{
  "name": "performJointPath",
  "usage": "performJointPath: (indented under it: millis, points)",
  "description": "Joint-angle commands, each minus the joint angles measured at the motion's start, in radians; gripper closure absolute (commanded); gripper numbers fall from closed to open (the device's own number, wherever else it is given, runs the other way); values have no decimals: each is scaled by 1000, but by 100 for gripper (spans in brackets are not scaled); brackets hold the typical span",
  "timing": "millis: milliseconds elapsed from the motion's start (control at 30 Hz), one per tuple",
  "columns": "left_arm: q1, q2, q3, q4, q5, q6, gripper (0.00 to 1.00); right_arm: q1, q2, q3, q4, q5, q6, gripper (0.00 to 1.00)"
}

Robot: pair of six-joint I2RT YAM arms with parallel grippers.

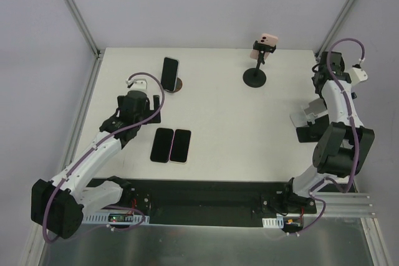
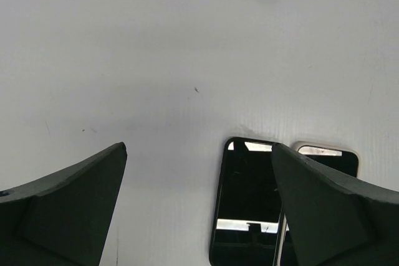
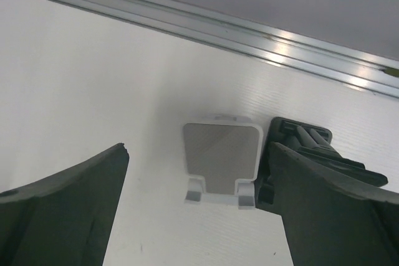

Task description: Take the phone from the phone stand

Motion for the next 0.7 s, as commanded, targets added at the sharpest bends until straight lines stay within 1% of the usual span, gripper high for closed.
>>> performJointPath:
  millis: [0, 67, 100, 167, 233, 267, 300, 367, 400, 433, 533, 567, 600, 667]
  points:
    - [8, 82, 105, 17, 31, -46, 1, 8, -141, -19, 242, -137, -258, 4]
    - [11, 119, 134, 17, 56, -57, 1, 16, -184, -76, 332, -220, -343, 4]
    - [15, 159, 165, 17, 59, -71, 1, 28, -221, -91, 392, -295, -425, 4]
    - [19, 202, 199, 20, 74, -79, 1, 46, -252, -110, 415, -357, -490, 4]
    - [30, 277, 262, 29, 88, -79, 1, 77, -295, -146, 438, -437, -557, 4]
    - [36, 303, 307, 36, 103, -76, 1, 88, -310, -168, 453, -464, -570, 4]
    - [42, 358, 332, 45, 117, -73, 1, 101, -347, -220, 493, -531, -578, 4]
    - [74, 410, 398, 62, 177, -71, 1, 114, -402, -281, 542, -605, -590, 4]
    - [88, 464, 418, 81, 197, -74, 1, 120, -419, -336, 579, -685, -588, 4]
    - [120, 493, 438, 92, 220, -77, 1, 125, -433, -355, 591, -714, -590, 4]
    - [166, 616, 535, 109, 346, -70, 1, 148, -479, -415, 605, -777, -591, 4]
    - [189, 649, 588, 111, 400, -54, 1, 158, -499, -429, 605, -784, -596, 4]
    - [194, 714, 614, 112, 468, -6, 1, 164, -509, -439, 605, -794, -596, 4]
    - [208, 775, 688, 112, 505, 28, 1, 180, -538, -470, 601, -796, -596, 4]
